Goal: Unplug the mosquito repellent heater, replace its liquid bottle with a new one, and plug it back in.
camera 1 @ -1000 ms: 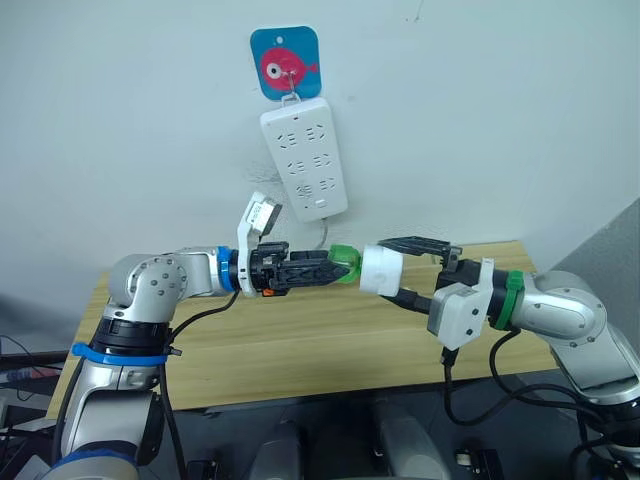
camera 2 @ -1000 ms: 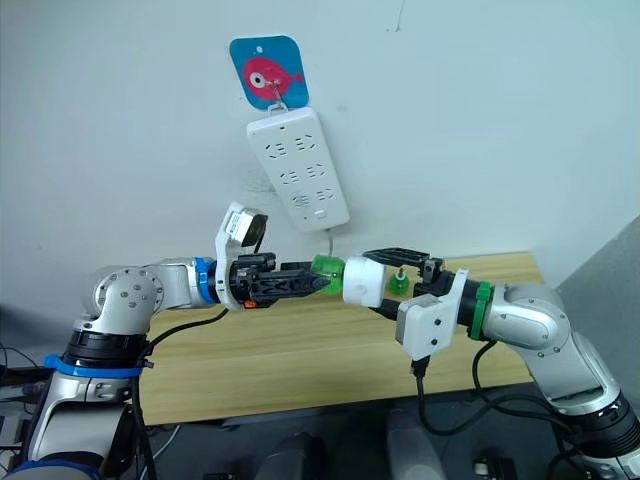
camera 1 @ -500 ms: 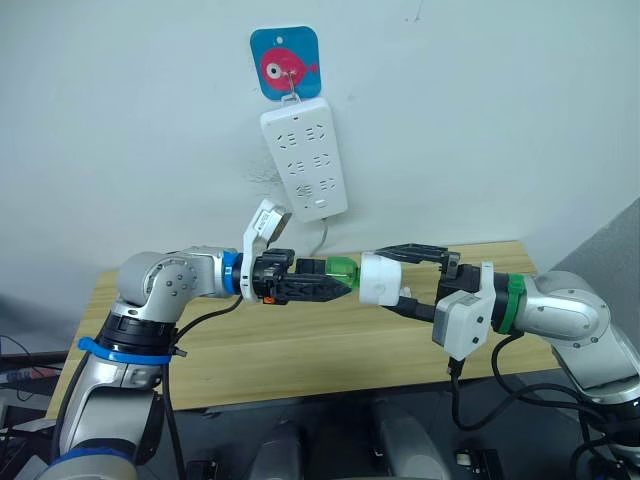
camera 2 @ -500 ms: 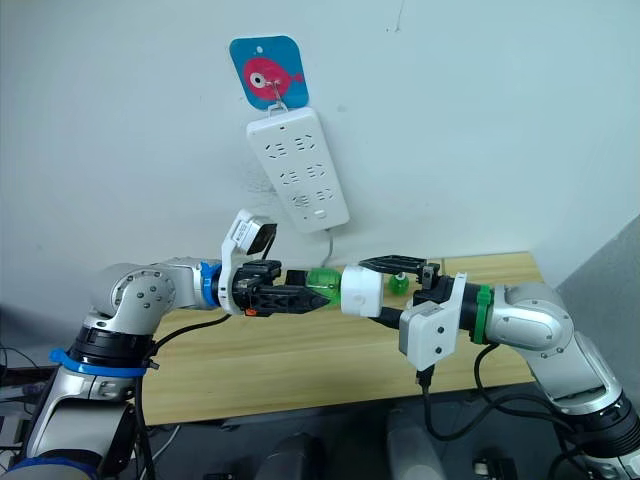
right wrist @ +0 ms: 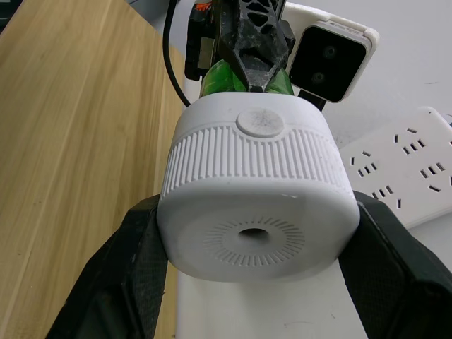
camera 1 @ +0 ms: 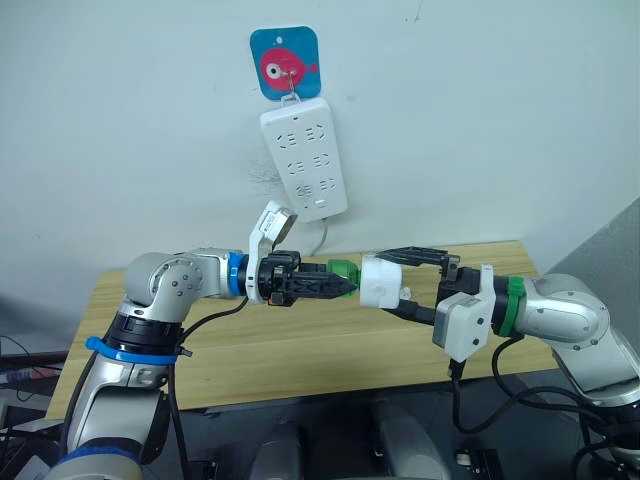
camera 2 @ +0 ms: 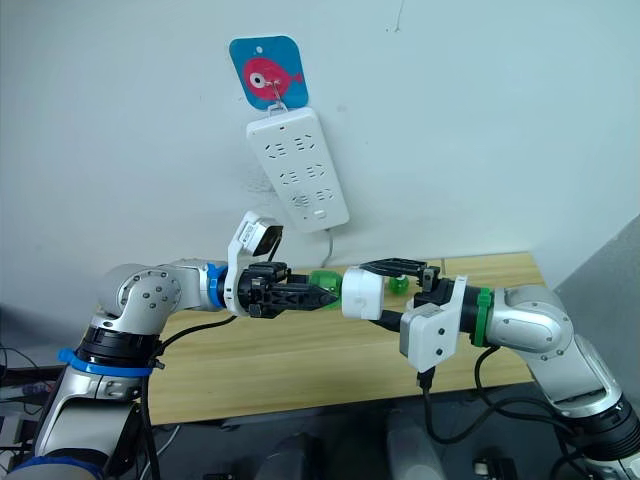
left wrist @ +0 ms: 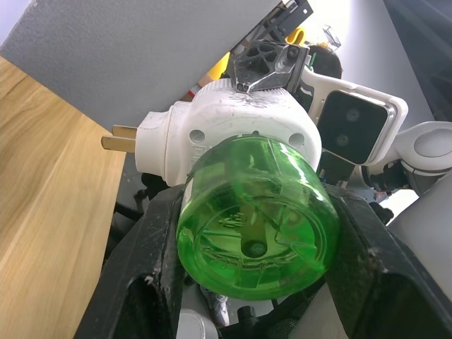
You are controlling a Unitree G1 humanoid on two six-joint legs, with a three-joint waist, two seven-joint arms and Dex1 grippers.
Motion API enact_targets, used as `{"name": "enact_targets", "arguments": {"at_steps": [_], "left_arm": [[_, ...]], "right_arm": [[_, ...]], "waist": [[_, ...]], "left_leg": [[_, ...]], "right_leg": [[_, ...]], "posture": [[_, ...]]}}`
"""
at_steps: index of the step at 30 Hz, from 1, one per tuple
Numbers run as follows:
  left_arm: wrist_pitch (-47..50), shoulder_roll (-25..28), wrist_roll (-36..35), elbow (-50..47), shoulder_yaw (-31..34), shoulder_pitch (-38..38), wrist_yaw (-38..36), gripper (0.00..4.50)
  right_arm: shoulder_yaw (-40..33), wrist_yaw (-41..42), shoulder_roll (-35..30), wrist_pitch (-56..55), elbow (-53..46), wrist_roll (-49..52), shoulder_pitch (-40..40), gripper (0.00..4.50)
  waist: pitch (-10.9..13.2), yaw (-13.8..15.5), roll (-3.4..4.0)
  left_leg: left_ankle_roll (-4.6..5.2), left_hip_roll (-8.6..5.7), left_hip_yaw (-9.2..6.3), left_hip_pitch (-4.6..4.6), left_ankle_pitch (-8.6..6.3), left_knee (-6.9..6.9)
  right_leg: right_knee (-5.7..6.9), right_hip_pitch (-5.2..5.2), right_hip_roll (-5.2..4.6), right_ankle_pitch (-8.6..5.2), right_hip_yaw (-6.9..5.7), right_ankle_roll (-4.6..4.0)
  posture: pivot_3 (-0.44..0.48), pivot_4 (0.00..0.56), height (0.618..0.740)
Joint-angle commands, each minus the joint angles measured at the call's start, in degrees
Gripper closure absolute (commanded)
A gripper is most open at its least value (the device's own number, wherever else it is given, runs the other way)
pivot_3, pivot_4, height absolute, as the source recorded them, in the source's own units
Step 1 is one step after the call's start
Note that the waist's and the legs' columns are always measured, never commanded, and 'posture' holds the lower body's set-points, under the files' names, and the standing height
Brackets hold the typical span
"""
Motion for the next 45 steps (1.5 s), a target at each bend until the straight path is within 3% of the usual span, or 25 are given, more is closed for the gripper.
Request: {"name": "enact_targets", "arguments": {"at_steps": [1,3,5,8,13,16,20,25,29,33,45], "left_arm": [[0.0,-0.1,-0.5,-0.9,1.2,-0.7,-0.7,2.25],[0.3,-0.1,-0.8,-1.1,1.1,-0.5,-0.9,2.25],[0.9,0.0,-1.2,-1.4,1.2,-0.2,-1.0,2.25],[1.4,0.0,-1.6,-1.9,1.4,0.3,-1.0,2.25],[2.4,-0.2,-2.3,-1.9,2.1,1.2,-0.5,2.25],[4.0,0.1,-3.4,-2.0,1.9,1.3,-1.8,2.25],[6.0,0.5,-4.6,-2.9,1.2,1.1,-3.2,2.25],[9.1,-1.3,-7.3,-2.4,2.3,-0.1,-1.7,2.25],[10.8,-2.2,-8.7,-2.2,3.4,-0.5,-0.2,2.25],[12.4,-2.6,-10.4,-2.5,4.9,-0.1,1.4,2.25],[14.4,-5.9,-14.1,-1.0,9.1,0.7,8.6,2.25]], "right_arm": [[-1.3,0.5,-0.1,-0.2,-3.0,3.1,0.2,1.53],[-1.6,0.4,0.1,0.5,-3.4,4.1,0.3,1.53],[-2.3,0.4,-0.1,1.4,-3.4,5.0,0.6,0.77],[-3.7,0.8,-1.3,1.1,-3.3,5.2,1.7,0.05],[-11.3,5.4,-7.9,-0.9,-0.7,8.1,11.5,0.00],[-17.6,7.3,-11.7,7.6,2.2,12.9,17.2,0.00],[-18.3,5.3,-11.5,26.0,0.7,25.3,9.0,0.97],[-11.7,3.5,-6.7,42.2,-0.2,34.7,-3.3,2.86],[-8.1,4.2,-3.6,49.5,-0.8,39.3,-7.9,4.43],[-5.8,5.6,-2.7,53.9,-3.4,43.0,-8.1,4.50],[-7.9,2.8,-1.3,63.5,-10.7,54.0,-5.1,4.50]], "waist": [[0.0,0.0,0.00],[0.0,0.0,0.00],[0.0,0.0,0.00],[0.0,0.0,0.00],[0.0,0.4,0.00],[0.0,0.4,-0.01],[0.0,-1.2,0.03],[-0.1,-2.1,0.09],[-0.1,-2.0,0.10],[-0.1,-1.4,0.10],[-0.1,-1.3,0.10]], "left_leg": [[0.00,0.00,0.01,0.00,0.00,0.00],[0.00,0.00,0.00,0.00,0.00,0.00],[0.00,0.00,0.00,0.00,0.00,0.00],[0.00,0.00,0.00,0.00,0.00,0.00],[0.00,-0.02,0.01,-0.02,0.00,0.00],[0.02,-0.06,0.06,0.01,-0.01,0.02],[0.02,0.02,0.19,0.19,-0.01,0.04],[0.03,0.17,0.08,0.21,-0.01,-0.02],[0.03,0.12,-0.06,0.02,-0.01,-0.02],[0.03,0.03,-0.19,0.02,-0.01,-0.01],[0.02,0.04,-0.20,0.04,-0.01,0.00]], "right_leg": [[0.00,0.00,0.00,0.00,0.00,0.00],[0.00,0.00,0.00,0.00,0.00,0.00],[0.00,0.00,0.00,0.00,0.00,0.00],[0.00,0.00,0.00,0.00,0.00,0.00],[-0.02,0.01,-0.01,0.00,0.00,0.00],[-0.07,0.14,-0.02,0.00,-0.04,0.01],[-0.01,0.19,0.06,-0.01,0.20,0.01],[0.03,0.22,0.24,-0.04,0.01,-0.06],[0.00,0.14,0.17,-0.05,-0.02,-0.07],[-0.03,0.13,0.03,-0.05,-0.09,-0.07],[-0.01,0.13,0.00,-0.05,-0.11,-0.06]], "posture": [[-0.216,0.163,0.740],[-0.217,0.163,0.740],[-0.219,0.163,0.740],[-0.218,0.163,0.740],[-0.217,0.163,0.740],[-0.229,0.161,0.740],[-0.240,0.158,0.740],[-0.242,0.158,0.740],[-0.229,0.161,0.740],[-0.219,0.162,0.740],[-0.209,0.165,0.740]]}}
